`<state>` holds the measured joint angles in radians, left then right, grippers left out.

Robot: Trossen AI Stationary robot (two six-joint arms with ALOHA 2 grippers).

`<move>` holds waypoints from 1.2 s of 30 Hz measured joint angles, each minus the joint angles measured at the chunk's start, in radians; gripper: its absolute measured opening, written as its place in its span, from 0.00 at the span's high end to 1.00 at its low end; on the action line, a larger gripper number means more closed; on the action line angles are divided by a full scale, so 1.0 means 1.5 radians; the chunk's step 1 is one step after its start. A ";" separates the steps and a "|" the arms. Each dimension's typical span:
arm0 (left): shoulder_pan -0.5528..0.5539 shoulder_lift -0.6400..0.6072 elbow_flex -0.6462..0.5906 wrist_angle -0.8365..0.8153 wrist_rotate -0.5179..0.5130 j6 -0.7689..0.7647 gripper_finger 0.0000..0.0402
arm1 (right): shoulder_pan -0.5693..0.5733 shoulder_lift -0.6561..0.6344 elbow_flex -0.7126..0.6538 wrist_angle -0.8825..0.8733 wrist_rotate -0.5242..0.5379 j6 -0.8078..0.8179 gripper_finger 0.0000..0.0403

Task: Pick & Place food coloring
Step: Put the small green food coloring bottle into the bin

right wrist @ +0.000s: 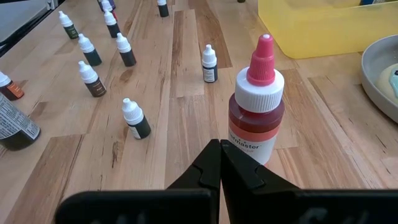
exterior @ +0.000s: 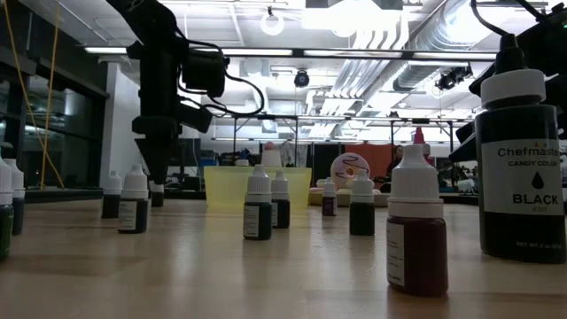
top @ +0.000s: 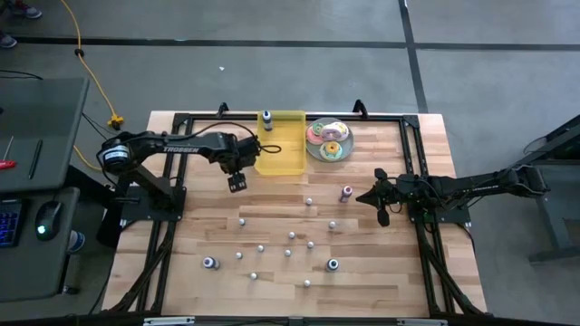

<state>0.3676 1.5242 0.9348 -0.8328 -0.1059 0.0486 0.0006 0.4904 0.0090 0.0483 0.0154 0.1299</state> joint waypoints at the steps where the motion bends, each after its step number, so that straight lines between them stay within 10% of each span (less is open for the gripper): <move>1: 0.000 0.001 0.000 0.000 0.004 0.000 0.37 | 0.000 0.000 0.000 0.000 0.000 0.000 1.00; 36: -0.001 0.035 0.000 0.006 0.013 0.014 0.68 | 0.000 0.000 0.000 0.000 0.000 0.000 1.00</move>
<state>0.3664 1.5764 0.9348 -0.8239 -0.0864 0.0695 0.0010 0.4906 0.0093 0.0484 0.0153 0.1299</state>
